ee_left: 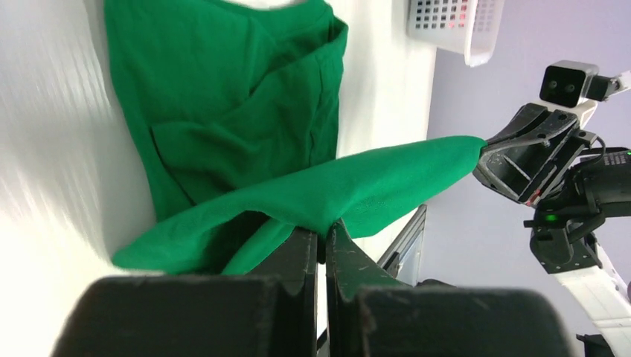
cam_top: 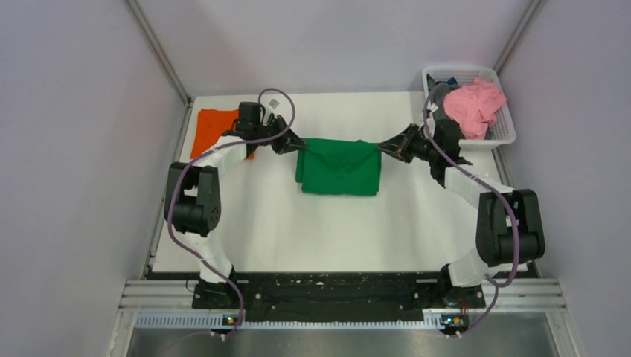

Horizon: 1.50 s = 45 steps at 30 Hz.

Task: Fold and stack the t-shirts
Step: Fold the long partially folded tshirt into a neat square, then smooth out wrinkles on the folded tshirt

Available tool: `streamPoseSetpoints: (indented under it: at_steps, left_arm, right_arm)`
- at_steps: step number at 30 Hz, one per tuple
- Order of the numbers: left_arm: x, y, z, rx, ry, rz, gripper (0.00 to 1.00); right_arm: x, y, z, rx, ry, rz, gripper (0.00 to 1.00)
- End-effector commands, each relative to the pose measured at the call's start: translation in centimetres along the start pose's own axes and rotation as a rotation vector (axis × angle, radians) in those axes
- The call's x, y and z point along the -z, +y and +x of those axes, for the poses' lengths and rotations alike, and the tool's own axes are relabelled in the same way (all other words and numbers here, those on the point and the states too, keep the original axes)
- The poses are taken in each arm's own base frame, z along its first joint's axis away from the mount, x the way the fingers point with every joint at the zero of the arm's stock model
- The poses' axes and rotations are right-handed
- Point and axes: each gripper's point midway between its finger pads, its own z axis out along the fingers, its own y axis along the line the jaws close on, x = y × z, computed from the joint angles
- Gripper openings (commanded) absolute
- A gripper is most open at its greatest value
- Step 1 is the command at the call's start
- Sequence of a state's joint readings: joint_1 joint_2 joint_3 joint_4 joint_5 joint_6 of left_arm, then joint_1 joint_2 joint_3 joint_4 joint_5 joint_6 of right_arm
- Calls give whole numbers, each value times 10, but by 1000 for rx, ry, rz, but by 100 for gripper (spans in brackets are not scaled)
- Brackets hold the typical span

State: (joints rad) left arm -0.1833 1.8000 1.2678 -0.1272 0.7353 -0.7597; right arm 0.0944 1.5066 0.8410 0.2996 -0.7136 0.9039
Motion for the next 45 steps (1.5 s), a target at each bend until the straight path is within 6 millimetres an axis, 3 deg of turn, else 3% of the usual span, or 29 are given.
streamPoseSetpoints:
  at_steps: [1, 5, 10, 14, 15, 17, 19, 22, 23, 27, 30, 33, 37, 40, 45]
  left_arm:
    - [-9, -8, -40, -51, -16, 90, 0]
    - [-27, -1, -70, -57, -27, 94, 0]
    - [-61, 41, -91, 0, -14, 10, 0]
    - [-85, 69, -106, 31, -23, -39, 31]
    - [-88, 71, -113, 29, -32, -42, 37]
    - [-93, 71, -123, 29, -45, -48, 50]
    - [-91, 55, -128, 23, -43, -7, 60]
    - [-79, 35, -129, -25, -87, -29, 84]
    - [-75, 35, -128, -40, -107, -70, 90]
    - [-59, 24, -114, -120, -149, -203, 92]
    - [-60, 7, -96, -167, -132, -205, 93]
    - [-75, -3, -80, -179, -92, -157, 99]
    - [-106, 14, -74, -101, -53, -138, 99]
    - [-130, 34, -74, -42, -39, -135, 99]
    - [-152, 68, -75, 24, -45, -176, 99]
  right_arm:
    - [-13, 3, -42, 47, -79, -53, 0]
    - [-35, -27, -64, 22, -96, -25, 0]
    - [-72, -76, -80, 14, -77, 34, 0]
    - [-98, -108, -98, 24, -98, 86, 0]
    - [-103, -114, -103, 31, -101, 100, 5]
    - [-111, -121, -115, 68, -105, 128, 32]
    - [-113, -121, -125, 121, -114, 163, 50]
    - [-106, -109, -123, 211, -91, 204, 75]
    - [-103, -104, -119, 242, -82, 225, 81]
    - [-86, -84, -105, 276, -82, 262, 98]
    - [-80, -56, -71, 297, -40, 230, 99]
    - [-83, -37, -22, 271, 60, 170, 99]
    - [-92, -17, 26, 209, 143, 36, 99]
    - [-95, -26, 44, 199, 164, 42, 99]
    - [-94, -77, 66, 179, 219, 171, 99]
